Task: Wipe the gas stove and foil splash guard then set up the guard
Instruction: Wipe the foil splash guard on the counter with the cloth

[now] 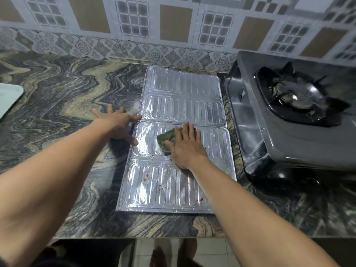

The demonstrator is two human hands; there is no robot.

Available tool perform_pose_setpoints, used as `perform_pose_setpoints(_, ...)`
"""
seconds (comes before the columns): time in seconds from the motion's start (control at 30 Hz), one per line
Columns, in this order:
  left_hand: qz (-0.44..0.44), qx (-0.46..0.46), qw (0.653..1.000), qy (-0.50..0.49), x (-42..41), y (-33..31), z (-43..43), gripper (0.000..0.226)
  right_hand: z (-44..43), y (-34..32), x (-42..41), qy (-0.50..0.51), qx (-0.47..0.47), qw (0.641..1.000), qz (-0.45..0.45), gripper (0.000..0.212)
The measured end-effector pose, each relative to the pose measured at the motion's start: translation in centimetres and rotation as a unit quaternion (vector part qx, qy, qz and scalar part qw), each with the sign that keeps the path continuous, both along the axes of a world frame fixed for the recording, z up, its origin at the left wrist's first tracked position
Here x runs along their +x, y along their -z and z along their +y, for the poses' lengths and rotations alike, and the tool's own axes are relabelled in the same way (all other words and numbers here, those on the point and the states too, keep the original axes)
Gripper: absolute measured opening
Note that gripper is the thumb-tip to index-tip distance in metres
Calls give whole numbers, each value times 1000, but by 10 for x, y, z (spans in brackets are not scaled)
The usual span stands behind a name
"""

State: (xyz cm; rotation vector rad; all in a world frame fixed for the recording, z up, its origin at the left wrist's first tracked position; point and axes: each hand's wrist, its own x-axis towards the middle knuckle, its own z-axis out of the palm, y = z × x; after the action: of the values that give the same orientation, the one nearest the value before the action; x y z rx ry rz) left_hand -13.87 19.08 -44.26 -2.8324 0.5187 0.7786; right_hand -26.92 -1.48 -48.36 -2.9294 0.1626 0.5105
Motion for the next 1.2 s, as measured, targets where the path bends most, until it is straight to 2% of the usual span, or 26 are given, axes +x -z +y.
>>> perform_pose_setpoints(0.17, -21, 31, 999, 30, -4, -5, -11, 108, 2, 1, -7, 12, -33, 999, -26, 70)
perform_pose_setpoints(0.27, -30, 37, 998, 45, -7, -5, -16, 100, 8, 0, -8, 30, 0, 999, -22, 68)
perform_pose_setpoints(0.37, -17, 33, 999, 33, -5, -1, -12, 107, 3, 1, -11, 23, 21, 999, -36, 66)
perform_pose_setpoints(0.57, -17, 53, 998, 36, -4, -4, -17, 109, -16, 1, -19, 1, -1, 1000, -16, 75)
perform_pose_setpoints(0.9, -9, 37, 999, 25, -1, 1, -10, 115, -57, 0, -33, 74, -33, 997, 8, 74)
perform_pose_setpoints(1.2, -20, 59, 997, 34, 0, 1, -14, 111, -56, -2, -52, 119, -13, 993, 9, 76)
